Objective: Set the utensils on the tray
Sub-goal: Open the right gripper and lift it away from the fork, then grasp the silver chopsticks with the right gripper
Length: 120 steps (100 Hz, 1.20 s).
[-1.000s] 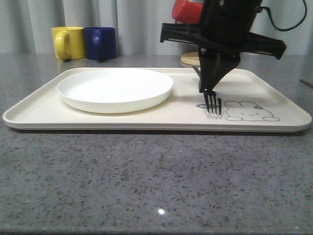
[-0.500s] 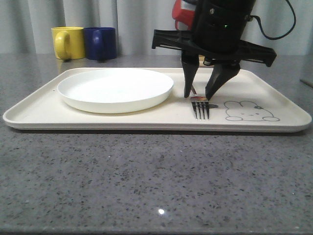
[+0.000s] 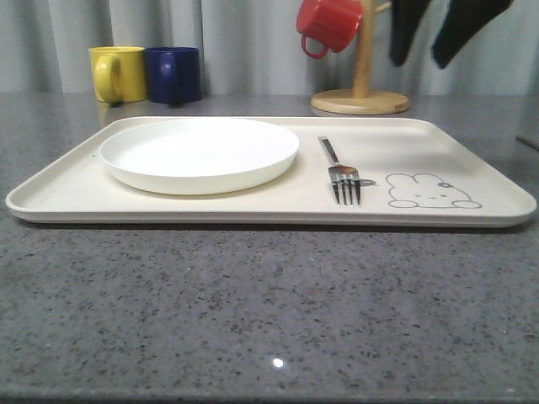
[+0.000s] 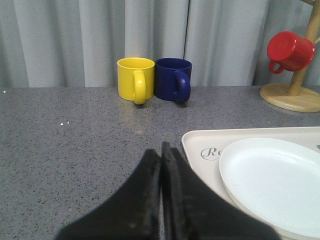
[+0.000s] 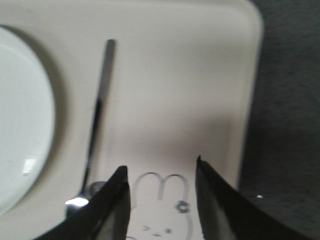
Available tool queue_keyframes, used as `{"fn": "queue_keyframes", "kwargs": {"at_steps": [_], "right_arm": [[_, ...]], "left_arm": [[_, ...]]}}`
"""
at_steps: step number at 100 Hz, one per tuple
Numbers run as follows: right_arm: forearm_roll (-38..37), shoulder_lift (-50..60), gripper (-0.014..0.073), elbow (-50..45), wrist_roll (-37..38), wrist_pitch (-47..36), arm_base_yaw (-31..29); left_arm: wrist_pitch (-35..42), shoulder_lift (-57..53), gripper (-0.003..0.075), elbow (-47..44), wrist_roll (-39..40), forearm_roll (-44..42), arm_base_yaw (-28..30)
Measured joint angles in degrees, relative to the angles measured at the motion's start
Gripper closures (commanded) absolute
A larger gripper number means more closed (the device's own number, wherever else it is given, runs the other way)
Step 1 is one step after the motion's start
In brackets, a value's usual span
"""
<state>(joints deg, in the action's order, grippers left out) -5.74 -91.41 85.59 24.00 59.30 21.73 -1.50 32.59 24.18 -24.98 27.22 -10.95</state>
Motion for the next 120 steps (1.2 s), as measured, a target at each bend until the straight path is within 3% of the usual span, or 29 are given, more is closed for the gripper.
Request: {"fn": "queue_keyframes", "kwargs": {"at_steps": [23, 49, 120], "right_arm": [[0.4, 1.0, 0.0264, 0.0, -8.6, 4.5, -14.7], [7.7, -1.0, 0.0264, -0.7, -18.6, 5.4, -24.4], [9.1, -11.3, 0.0264, -1.0, -24.0, 7.0, -25.8]], "left_arm": [[0.0, 0.0, 0.0738, 0.0, 0.0, 0.0, 0.0], [0.0, 0.0, 0.0738, 0.0, 0.0, 0.0, 0.0], [0.0, 0.0, 0.0738, 0.0, 0.0, 0.0, 0.0]]}}
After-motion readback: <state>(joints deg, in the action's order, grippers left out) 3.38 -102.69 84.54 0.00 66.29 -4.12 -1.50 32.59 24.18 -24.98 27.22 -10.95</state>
